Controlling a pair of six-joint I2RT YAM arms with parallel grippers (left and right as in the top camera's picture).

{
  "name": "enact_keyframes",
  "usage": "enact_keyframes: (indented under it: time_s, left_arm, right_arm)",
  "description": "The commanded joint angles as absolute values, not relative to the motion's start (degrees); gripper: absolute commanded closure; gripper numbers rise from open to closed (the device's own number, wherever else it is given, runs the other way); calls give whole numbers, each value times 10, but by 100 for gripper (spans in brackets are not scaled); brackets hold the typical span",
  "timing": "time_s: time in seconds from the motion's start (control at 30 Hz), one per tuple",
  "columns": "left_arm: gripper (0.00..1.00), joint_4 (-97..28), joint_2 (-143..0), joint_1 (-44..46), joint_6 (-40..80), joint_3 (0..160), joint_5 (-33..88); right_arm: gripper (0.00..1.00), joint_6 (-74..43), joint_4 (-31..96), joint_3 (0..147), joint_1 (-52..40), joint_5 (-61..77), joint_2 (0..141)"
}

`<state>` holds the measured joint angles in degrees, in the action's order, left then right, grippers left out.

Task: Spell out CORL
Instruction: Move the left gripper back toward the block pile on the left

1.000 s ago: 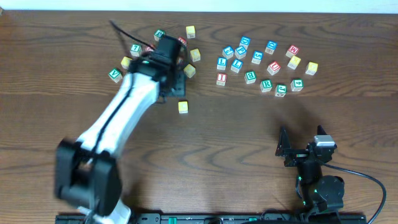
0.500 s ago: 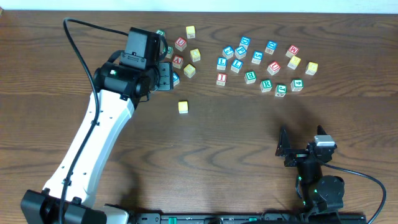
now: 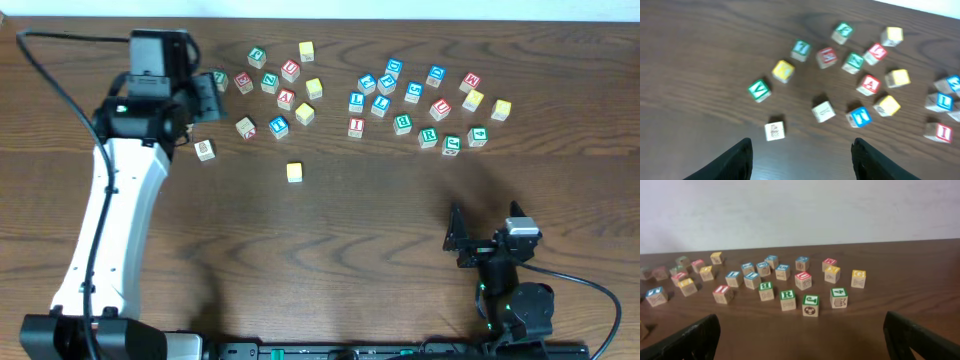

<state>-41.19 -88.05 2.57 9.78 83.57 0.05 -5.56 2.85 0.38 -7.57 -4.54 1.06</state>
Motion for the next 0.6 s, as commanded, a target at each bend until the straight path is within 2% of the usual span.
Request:
enact_keyframes:
  time_s: [0.0,0.1,0.57]
  left_arm:
    - [38,-420,-881,22,119,841,4]
    - [34,-420,-881,22,118,835,4]
    - [34,-395,-910,22,119,830,4]
  right_arm:
    - [1,-51,20,3,-72,-54,10]
    - [1,-53,6,3,-72,-41,10]
    - [1,-94,-27,3,-72,-25,10]
